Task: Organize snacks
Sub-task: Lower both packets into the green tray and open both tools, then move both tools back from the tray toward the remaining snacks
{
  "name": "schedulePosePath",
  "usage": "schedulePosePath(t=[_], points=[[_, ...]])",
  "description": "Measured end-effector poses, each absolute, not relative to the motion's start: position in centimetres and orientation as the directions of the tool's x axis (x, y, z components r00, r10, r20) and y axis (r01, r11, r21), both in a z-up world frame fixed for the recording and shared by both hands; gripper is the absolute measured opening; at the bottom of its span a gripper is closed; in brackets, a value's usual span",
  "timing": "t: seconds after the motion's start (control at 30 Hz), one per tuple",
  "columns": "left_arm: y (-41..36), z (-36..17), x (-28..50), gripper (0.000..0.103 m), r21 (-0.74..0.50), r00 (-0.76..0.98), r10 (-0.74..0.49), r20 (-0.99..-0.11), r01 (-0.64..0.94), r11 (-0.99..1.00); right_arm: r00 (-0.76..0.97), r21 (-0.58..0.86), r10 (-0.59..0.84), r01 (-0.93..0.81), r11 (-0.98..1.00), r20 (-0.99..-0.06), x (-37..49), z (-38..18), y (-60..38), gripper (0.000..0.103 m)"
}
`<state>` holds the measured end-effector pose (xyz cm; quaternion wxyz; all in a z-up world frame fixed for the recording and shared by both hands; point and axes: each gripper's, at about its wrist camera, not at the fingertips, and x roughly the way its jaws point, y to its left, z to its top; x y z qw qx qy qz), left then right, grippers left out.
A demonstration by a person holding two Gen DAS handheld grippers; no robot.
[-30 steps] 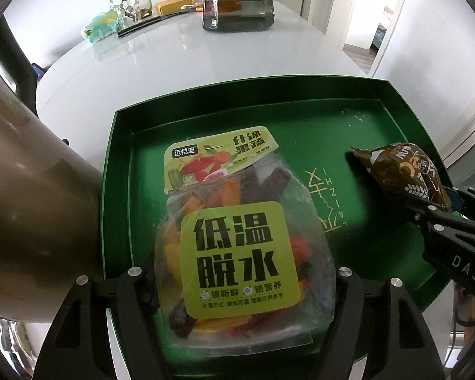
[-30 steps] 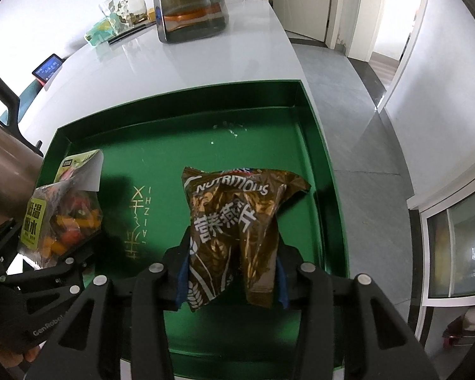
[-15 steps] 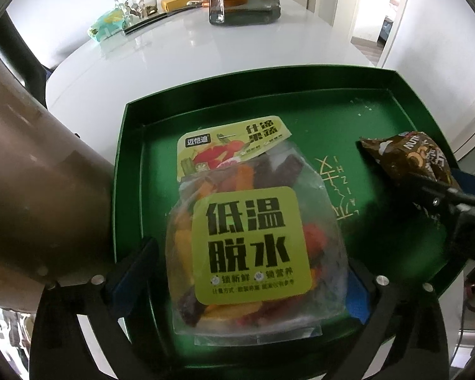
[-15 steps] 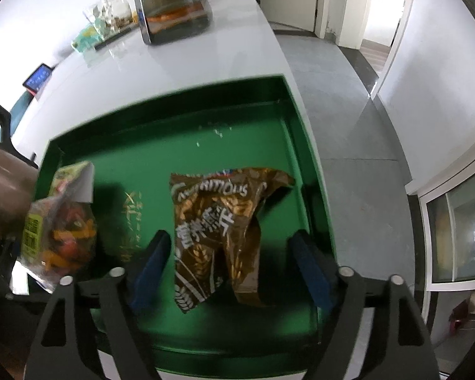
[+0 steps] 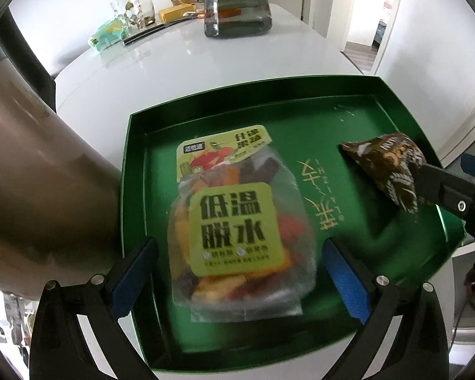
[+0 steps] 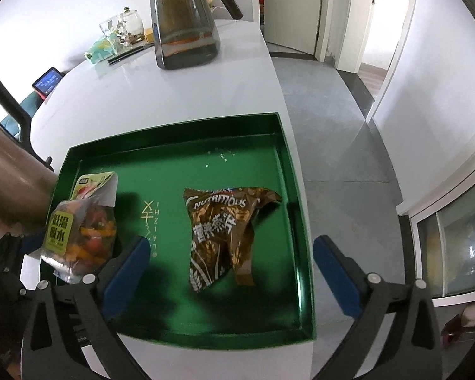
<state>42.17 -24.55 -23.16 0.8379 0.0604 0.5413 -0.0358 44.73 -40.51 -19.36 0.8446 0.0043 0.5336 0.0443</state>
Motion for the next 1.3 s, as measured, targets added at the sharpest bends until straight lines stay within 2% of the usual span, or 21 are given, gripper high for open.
schedulePosePath(t=[0.7,1.0,1.3], points=[[-21.6,-16.5,31.5,0.101,0.03,0.489,-0.041,-0.871,0.137,0.99,0.505,0.07,0.094,-0.065,0.995,-0.858,35.1,-13.7,-38.5,0.103],[-15.6,-15.2,26.4,0.101,0.038,0.511,0.002,-0.859,0.061,0.997,0.506,0.07,0.115,-0.106,0.992,-0.855,31.2,-13.7,-33.0,0.103],[-6.0,-14.9,23.7,0.101,0.027,0.527,0.048,-0.849,-0.048,0.998,0.482,0.095,0.17,-0.176,0.98,-0.86,28.8,-13.8,-23.7,0.103]])
